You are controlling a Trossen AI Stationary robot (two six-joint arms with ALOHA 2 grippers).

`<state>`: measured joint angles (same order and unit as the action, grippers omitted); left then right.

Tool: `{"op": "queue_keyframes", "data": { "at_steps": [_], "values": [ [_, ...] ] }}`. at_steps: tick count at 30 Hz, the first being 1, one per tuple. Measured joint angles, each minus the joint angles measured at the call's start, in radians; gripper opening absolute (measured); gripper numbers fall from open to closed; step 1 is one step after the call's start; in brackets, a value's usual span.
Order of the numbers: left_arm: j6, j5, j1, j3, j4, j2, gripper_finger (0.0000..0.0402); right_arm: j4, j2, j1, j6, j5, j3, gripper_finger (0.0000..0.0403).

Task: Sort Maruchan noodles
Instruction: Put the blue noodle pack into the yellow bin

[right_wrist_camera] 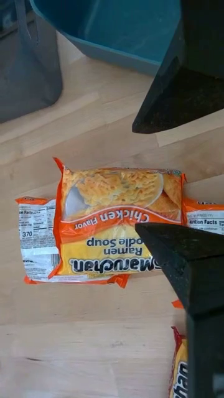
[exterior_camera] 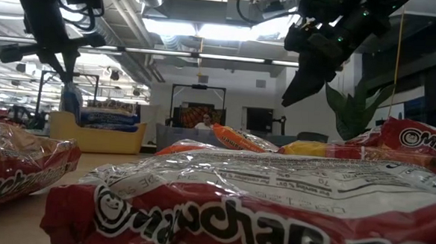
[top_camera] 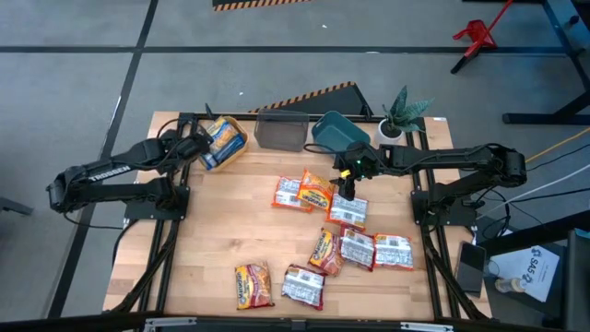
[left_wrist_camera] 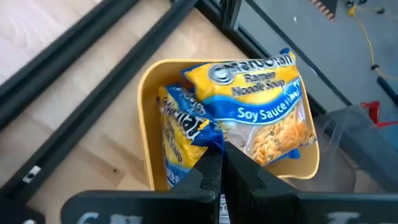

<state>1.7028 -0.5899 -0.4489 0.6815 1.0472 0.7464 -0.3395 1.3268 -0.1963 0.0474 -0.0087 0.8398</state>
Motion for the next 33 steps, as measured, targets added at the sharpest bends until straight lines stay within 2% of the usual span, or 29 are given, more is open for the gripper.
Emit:
{"op": "queue_keyframes", "data": {
  "at_steps": [10, 15, 24, 29, 33],
  "values": [
    [-0.007, -0.032, -0.062, 0.000, -0.002, 0.023, 0.0001, 0.000, 0.000, 0.000, -0.001, 0.001, 0.000, 0.0234],
    [-0.017, -0.037, -0.100, 0.000, -0.003, 0.040, 0.0023, 0.000, 0.000, 0.000, -0.001, 0.001, 0.000, 0.0234],
    [-0.159, -0.054, -0.148, 0.000, -0.029, 0.047, 0.0084, 0.001, 0.000, 0.000, -0.001, 0.002, 0.000, 0.0234],
    [-0.365, -0.067, -0.173, 0.000, -0.102, 0.045, 0.0109, 0.002, 0.000, 0.000, -0.001, 0.002, 0.000, 0.0234],
    [-0.435, -0.030, -0.203, 0.000, -0.155, 0.035, 0.0125, 0.014, 0.000, 0.000, -0.001, 0.002, 0.000, 0.0234]
  ]
}}
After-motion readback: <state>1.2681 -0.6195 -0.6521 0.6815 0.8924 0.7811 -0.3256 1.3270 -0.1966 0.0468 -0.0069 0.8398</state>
